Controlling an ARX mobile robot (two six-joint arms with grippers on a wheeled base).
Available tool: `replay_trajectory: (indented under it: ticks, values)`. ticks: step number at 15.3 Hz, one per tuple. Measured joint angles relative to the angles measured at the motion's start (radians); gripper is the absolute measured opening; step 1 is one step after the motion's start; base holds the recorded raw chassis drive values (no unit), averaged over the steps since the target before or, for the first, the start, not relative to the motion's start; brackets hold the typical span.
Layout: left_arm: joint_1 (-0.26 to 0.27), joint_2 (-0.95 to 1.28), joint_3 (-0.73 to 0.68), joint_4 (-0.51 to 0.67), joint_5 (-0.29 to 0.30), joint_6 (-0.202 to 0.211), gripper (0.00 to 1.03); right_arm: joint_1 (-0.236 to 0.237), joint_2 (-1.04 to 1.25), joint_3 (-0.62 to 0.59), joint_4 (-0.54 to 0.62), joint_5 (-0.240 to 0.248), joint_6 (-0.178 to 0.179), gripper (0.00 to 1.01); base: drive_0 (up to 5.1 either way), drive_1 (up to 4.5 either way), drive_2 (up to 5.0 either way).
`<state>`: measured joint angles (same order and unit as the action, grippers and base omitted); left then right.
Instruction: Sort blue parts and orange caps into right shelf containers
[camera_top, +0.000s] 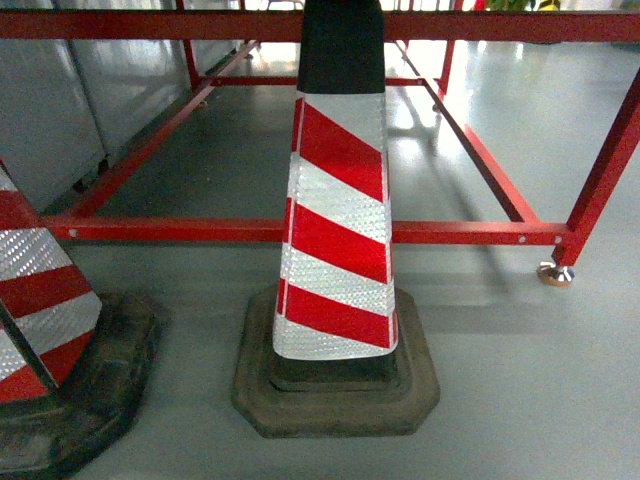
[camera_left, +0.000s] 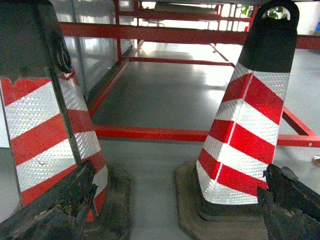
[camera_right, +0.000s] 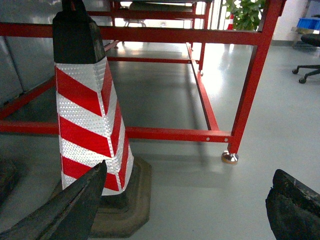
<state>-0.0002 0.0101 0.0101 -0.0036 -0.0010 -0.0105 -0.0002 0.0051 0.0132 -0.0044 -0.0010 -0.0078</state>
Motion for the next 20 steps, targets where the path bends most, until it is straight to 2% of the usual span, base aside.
replay_trajectory:
  ticks: [20]
  values:
    - [0.0,0.0,0.0,0.0,0.001,0.011,0.98,0.0,0.0,0.0,0.0,0.0,0.008,0.98,0.0,0.0,0.0]
